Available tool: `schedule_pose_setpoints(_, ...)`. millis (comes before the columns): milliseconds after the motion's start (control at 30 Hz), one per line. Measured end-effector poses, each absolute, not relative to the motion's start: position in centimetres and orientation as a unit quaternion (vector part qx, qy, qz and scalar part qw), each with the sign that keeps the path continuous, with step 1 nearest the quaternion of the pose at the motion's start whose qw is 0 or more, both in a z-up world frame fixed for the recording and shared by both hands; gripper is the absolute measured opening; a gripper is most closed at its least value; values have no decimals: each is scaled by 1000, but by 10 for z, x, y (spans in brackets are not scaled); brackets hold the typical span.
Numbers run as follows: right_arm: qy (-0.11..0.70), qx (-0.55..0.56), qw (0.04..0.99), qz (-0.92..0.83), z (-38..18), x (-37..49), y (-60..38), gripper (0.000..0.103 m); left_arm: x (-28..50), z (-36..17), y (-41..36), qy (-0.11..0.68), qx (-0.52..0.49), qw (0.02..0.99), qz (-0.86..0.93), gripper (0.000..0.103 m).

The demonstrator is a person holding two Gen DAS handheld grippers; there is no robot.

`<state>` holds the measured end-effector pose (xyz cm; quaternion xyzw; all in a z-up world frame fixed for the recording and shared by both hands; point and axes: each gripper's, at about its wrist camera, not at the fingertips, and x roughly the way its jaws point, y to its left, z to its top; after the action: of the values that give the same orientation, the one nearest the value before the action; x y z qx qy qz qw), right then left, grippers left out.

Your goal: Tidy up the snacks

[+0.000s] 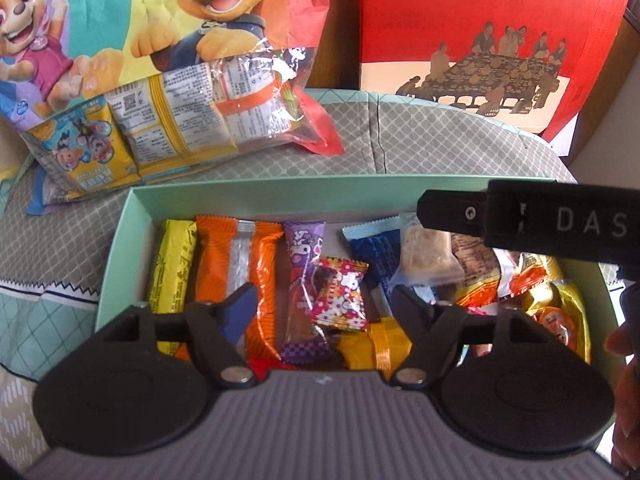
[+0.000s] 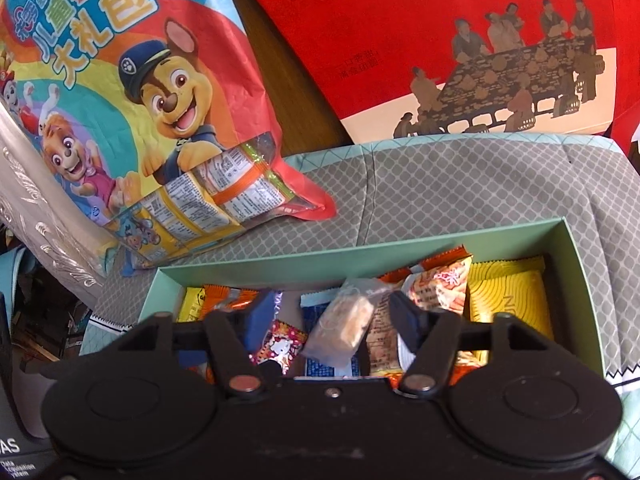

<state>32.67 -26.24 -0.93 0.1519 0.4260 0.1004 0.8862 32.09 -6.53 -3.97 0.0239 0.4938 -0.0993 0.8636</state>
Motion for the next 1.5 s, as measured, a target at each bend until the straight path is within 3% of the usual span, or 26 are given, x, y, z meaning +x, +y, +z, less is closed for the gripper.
schedule_pose_setpoints(33,420,148,890,97,-8,324,-262,88,320,-38,-65,492,28,865,-100,82)
schedule_pose_setpoints(267,419,140,892,96,-2,312,-263,102,312,-26,-60,486,20,869,-91,97)
schedule_pose_setpoints(900,427,119,891,102,34,218,-261,103,222,16,-39,470,19,876,-103,103)
schedule_pose_setpoints(1500,453,93,882,94,29,115,-258,103,132,4,16,474,0,878,-72,103)
